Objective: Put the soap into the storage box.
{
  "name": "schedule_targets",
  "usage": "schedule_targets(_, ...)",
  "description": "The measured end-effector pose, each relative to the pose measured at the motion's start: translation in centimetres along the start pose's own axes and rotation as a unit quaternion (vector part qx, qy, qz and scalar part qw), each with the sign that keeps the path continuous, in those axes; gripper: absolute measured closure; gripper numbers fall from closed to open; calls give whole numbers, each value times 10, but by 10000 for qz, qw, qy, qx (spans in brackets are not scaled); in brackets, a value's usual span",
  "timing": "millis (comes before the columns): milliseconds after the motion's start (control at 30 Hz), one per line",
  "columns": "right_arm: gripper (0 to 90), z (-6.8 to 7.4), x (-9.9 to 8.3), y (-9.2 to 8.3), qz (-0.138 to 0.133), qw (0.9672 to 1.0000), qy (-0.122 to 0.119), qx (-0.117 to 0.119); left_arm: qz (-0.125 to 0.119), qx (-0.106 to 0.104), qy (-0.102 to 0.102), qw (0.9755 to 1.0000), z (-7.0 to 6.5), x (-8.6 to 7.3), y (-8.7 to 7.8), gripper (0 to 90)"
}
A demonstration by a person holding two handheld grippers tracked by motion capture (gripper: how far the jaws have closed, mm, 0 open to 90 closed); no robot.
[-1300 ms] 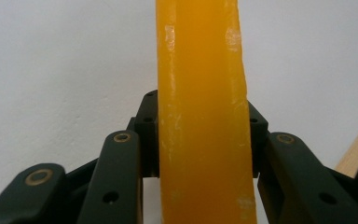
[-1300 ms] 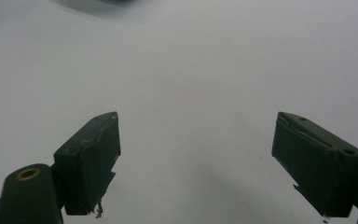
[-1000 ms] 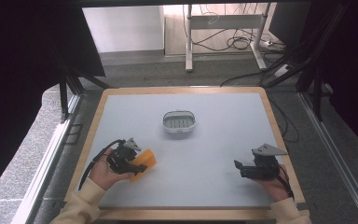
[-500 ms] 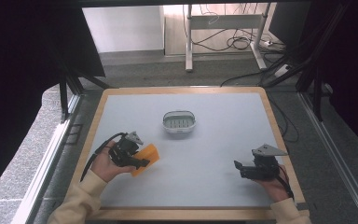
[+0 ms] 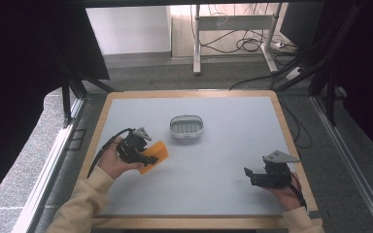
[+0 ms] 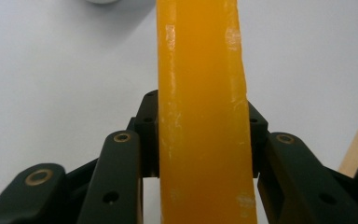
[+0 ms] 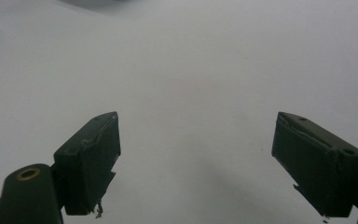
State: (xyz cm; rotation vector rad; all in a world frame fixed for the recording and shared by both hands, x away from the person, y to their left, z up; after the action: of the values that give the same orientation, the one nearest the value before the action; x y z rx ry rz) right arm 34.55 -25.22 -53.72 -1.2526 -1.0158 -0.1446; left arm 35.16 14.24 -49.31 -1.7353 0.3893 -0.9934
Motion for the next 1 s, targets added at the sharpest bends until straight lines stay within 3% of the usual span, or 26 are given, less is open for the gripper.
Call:
schedule_targets(267, 156, 0, -1, -1, 26, 10000, 6, 14, -56, 1, 41, 10000, 4, 8, 2, 618)
schedule_targets(500, 156, -1, -1, -1, 25, 10000, 15, 6, -166, -64, 218, 9996, 5, 13, 0, 618)
schedule_targets(1000, 156, 1, -1, -2, 29, 10000, -3, 5, -253, -189, 247, 9992, 11, 17, 4, 619)
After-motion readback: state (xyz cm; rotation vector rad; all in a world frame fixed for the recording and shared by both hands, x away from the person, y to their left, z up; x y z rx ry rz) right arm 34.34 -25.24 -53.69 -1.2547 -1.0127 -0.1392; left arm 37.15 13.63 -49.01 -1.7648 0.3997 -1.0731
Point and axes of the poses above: each handheld gripper's, and its own axes: y roughly forward along the jaws, x roughly out of its top, z roughly to its left, the point moved 6 cm from there along y, roughly forward along the jaws, and after that the axes turned 7 degrees about z, right-handed, at the moved point
